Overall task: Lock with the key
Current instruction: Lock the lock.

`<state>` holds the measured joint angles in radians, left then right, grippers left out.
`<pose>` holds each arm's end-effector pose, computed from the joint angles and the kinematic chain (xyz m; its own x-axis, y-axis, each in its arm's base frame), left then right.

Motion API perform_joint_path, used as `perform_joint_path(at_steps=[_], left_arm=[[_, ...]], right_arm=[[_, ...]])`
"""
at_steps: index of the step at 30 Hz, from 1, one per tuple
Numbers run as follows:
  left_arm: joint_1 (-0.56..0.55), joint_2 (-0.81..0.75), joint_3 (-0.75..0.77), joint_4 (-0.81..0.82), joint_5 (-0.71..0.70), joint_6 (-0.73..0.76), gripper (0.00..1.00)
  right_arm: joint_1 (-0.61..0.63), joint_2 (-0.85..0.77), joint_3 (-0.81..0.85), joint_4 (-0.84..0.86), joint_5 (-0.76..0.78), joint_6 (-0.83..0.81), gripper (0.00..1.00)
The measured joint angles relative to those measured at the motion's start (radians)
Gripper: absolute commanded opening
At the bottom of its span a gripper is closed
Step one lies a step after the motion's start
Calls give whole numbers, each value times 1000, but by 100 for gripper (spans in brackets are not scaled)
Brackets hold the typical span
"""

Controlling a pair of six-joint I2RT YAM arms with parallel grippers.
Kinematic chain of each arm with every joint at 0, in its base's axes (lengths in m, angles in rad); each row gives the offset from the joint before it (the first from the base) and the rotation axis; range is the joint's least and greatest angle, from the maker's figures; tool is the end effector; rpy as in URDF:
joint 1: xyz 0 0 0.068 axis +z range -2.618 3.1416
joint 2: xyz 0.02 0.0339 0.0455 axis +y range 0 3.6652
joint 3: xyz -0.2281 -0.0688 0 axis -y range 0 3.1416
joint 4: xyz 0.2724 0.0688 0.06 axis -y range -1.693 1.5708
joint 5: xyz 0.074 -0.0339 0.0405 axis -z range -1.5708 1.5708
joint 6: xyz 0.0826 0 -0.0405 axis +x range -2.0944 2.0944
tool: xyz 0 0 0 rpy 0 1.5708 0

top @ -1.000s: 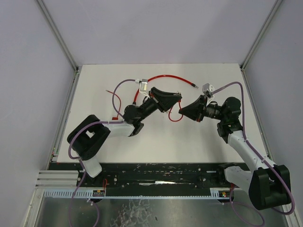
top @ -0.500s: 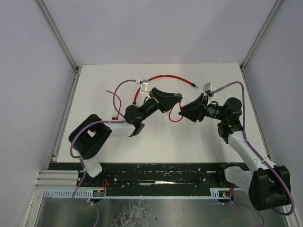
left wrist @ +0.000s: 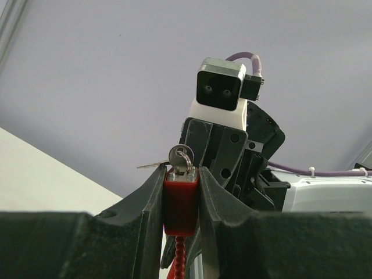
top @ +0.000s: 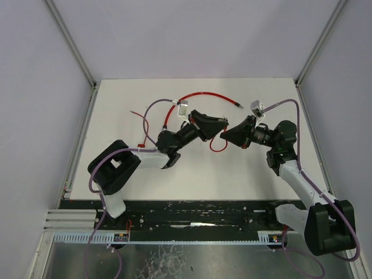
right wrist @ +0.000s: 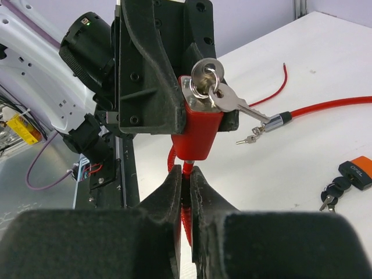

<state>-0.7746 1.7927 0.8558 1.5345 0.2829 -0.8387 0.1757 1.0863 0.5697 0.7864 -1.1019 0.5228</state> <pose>0.2745 -0.3009 0.2383 -0.3534 -0.6535 -0.6694 0.8583 0.0581 -0.5099 0.2702 0.1228 0.2626 -0.2348 0.1875 -0.9538 -0.9330 0.2320 0.2752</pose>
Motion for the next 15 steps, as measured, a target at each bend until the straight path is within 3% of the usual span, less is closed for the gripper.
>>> perform_joint_path(at_steps=[3, 10, 15], left_arm=[[0, 0, 0, 8, 14, -1, 37], [17, 0, 0, 14, 57, -5, 61], [32, -8, -6, 4, 69, 8, 63]], right_arm=[[-8, -21, 0, -21, -8, -13, 0], [-39, -47, 2, -45, -40, -41, 0], [-39, -47, 2, -58, -56, -54, 0]])
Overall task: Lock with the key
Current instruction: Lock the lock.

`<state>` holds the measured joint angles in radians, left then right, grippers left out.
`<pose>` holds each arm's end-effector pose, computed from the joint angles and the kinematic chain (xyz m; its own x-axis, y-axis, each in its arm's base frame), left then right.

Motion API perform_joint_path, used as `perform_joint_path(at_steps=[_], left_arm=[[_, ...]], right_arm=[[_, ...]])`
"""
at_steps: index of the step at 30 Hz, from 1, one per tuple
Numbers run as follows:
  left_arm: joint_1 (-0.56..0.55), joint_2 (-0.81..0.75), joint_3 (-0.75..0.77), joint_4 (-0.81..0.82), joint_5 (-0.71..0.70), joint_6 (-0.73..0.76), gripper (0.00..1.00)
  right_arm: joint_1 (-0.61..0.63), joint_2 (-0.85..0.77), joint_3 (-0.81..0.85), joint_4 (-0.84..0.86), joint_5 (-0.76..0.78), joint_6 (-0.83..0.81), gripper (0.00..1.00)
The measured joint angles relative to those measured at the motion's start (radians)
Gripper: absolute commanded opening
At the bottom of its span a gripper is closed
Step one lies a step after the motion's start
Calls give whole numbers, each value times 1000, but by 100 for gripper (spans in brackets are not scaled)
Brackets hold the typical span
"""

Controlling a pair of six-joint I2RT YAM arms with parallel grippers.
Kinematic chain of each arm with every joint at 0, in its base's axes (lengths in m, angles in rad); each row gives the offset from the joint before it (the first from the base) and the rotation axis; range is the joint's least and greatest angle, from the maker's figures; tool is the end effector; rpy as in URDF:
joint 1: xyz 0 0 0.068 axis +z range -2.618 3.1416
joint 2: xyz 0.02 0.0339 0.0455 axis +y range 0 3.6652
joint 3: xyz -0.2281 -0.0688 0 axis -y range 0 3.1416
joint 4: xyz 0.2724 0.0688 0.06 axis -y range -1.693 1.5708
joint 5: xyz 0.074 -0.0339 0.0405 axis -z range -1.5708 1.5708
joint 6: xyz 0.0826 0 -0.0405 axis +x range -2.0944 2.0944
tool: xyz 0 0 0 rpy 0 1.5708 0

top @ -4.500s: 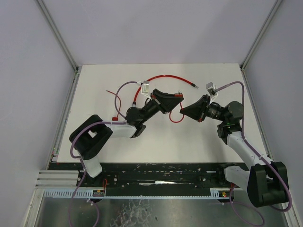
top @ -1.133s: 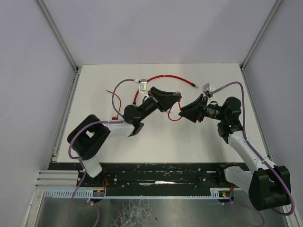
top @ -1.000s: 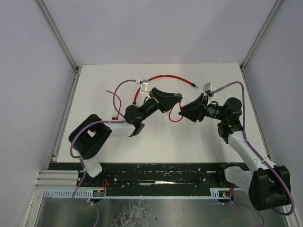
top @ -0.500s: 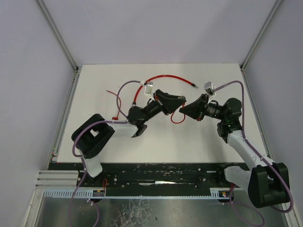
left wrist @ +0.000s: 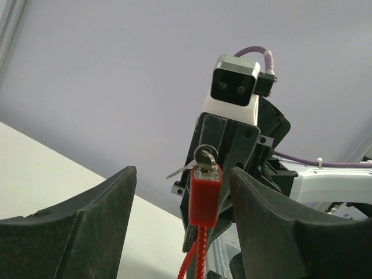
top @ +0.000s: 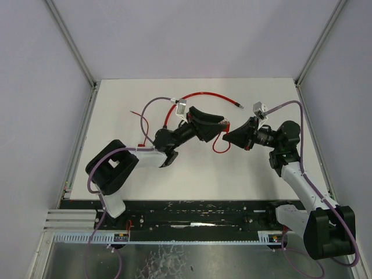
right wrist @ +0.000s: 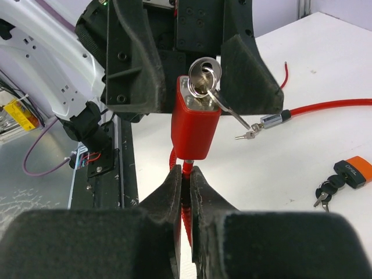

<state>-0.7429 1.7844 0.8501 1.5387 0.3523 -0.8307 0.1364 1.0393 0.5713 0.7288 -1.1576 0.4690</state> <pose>0.2777 -0.2937 0.2391 -0.3410 -0.6278 -0.6997 0.8782 0.0528 -0.4754 0.2652 0.1128 0.2684 -0.1930 0.1567 -0.9686 -0.9462 0.2317 0.2261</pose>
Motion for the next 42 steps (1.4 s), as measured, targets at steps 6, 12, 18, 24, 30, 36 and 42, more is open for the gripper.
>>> perform_joint_path(at_steps=[6, 12, 18, 24, 30, 36, 42], left_arm=[[27, -46, -4, -81, 31, 36, 59], [33, -83, 9, -187, 108, 95, 52], [33, -82, 37, -263, 186, 111, 41], [33, -76, 62, -283, 242, 113, 27], [33, -61, 91, -291, 293, 115, 0], [36, -50, 96, -272, 316, 102, 0], [38, -17, 86, -166, 313, 28, 0]], right_arm=[[0, 0, 18, -63, -19, -58, 0], [0, 0, 38, -137, -34, -116, 0], [0, 0, 46, -182, -38, -154, 0], [0, 0, 54, -230, -38, -196, 0], [0, -1, 69, -293, -41, -257, 0], [-1, -3, 83, -348, -41, -308, 16], [-1, -5, 84, -351, -51, -312, 35]])
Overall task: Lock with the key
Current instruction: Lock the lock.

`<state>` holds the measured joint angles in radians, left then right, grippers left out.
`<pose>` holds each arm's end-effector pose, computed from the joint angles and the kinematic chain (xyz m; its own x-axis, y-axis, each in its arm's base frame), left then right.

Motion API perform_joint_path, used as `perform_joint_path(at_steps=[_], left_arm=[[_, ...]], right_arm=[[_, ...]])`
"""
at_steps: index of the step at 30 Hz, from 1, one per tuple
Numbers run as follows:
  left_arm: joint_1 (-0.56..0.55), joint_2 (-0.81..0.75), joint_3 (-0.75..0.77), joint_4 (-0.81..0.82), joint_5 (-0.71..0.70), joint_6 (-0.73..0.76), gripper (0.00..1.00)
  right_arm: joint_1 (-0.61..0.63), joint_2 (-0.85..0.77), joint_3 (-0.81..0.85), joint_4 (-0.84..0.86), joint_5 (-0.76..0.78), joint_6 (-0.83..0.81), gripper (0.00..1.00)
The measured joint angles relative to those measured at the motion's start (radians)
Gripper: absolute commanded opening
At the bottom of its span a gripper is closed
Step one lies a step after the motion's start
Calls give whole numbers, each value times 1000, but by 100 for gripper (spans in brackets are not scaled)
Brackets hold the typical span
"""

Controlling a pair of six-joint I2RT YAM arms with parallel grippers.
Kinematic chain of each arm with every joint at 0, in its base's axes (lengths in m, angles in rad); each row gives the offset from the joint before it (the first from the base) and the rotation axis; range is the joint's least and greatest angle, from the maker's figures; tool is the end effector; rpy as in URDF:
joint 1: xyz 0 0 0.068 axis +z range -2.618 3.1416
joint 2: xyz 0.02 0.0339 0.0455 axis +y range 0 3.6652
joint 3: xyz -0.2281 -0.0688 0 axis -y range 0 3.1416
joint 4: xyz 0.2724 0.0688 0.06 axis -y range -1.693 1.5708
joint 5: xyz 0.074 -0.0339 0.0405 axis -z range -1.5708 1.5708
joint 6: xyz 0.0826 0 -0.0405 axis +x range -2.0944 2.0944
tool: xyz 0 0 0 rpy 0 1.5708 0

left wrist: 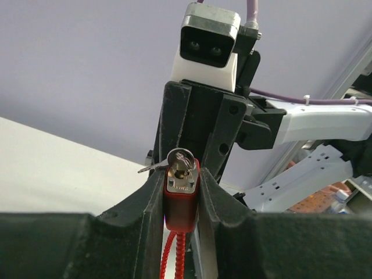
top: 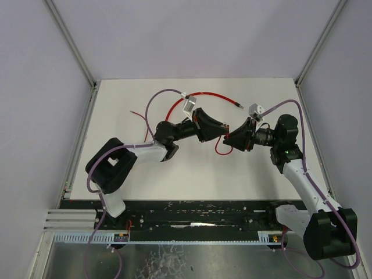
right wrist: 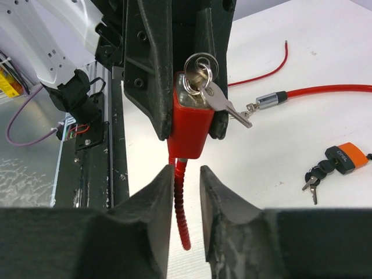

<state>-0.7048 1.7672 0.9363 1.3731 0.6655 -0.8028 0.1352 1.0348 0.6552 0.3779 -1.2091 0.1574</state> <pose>0.2804 -0.3055 0.2482 -0.3833 -0.4168 -0.8242 0.9167 -0.0623 -0.3948 0.2690 0.1146 0.2642 -0.1544 0.0350 -0.9874 -0.9621 0.2218 0.1583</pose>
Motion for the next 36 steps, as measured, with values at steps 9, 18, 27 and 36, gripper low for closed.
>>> perform_joint_path(at_steps=[9, 18, 27, 36], left_arm=[[0, 36, -29, 128, -69, -81, 0], [0, 3, -70, 143, -167, -70, 0], [0, -62, -59, 153, -249, -53, 0], [0, -62, 116, 74, -250, -43, 0]], right_arm=[[0, -26, 0, 23, -5, 32, 52], [-38, -52, 0, 34, -19, 56, 53], [-90, -82, 222, -295, -61, -150, 58], [-93, -39, 452, -642, -115, -481, 70]])
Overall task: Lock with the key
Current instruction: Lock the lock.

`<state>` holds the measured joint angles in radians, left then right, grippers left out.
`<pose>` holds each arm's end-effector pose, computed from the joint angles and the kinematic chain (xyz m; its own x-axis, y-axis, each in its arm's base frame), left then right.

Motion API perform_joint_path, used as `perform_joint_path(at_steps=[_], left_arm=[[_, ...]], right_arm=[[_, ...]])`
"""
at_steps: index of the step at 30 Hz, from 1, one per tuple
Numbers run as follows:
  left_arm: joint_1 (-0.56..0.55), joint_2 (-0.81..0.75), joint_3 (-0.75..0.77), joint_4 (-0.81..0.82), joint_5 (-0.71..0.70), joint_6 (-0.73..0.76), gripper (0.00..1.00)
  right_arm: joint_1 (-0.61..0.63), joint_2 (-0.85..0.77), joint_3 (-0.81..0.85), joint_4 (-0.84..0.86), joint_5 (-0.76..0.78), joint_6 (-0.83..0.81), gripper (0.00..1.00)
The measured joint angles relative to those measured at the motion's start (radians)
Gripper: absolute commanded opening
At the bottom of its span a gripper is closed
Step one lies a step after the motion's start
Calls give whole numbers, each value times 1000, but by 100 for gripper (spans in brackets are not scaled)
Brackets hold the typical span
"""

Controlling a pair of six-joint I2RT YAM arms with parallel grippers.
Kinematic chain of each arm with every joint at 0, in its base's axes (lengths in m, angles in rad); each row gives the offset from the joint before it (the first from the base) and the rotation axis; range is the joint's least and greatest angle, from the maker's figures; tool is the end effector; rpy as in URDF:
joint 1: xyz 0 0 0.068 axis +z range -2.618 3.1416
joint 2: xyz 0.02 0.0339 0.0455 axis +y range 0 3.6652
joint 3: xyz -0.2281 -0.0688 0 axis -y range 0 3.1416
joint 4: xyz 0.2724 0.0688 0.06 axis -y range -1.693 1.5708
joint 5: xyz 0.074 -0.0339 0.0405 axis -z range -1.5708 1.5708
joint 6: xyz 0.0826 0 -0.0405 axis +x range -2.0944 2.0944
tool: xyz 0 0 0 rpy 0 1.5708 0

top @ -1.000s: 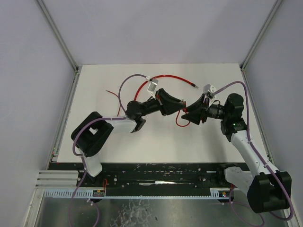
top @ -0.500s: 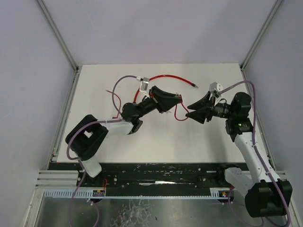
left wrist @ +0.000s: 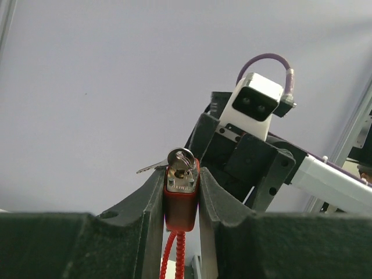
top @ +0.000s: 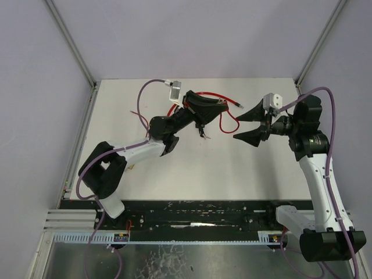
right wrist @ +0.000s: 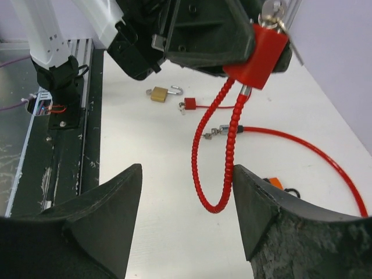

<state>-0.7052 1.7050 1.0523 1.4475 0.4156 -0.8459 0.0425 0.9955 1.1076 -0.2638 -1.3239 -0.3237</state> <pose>0.2892 -0.2899 0.3285 -0.2447 -0.6910 -0.6801 0.9428 -0.0059 -0.3333 0.2493 0.0908 0.3807 0.1648 -0.0708 -0.9838 -0.9658 0.1908 -0.1755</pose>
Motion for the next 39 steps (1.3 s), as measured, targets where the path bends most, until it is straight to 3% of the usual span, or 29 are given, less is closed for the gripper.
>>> perform_joint_path(at_steps=[5, 10, 18, 31, 39], left_arm=[[0, 1, -17, 2, 60, 55, 0], [-2, 10, -95, 47, 100, 76, 0], [-49, 64, -130, 66, 102, 102, 0], [-68, 101, -128, 71, 32, 92, 0], [-70, 101, -19, 65, 2, 80, 0]], right_arm=[[-29, 23, -23, -155, -45, -193, 68], [-158, 7, -148, -135, -112, -256, 68], [-177, -3, -377, 126, -145, -106, 69], [-174, -84, -378, 287, -132, 93, 69], [-175, -99, -340, 316, -107, 194, 67]])
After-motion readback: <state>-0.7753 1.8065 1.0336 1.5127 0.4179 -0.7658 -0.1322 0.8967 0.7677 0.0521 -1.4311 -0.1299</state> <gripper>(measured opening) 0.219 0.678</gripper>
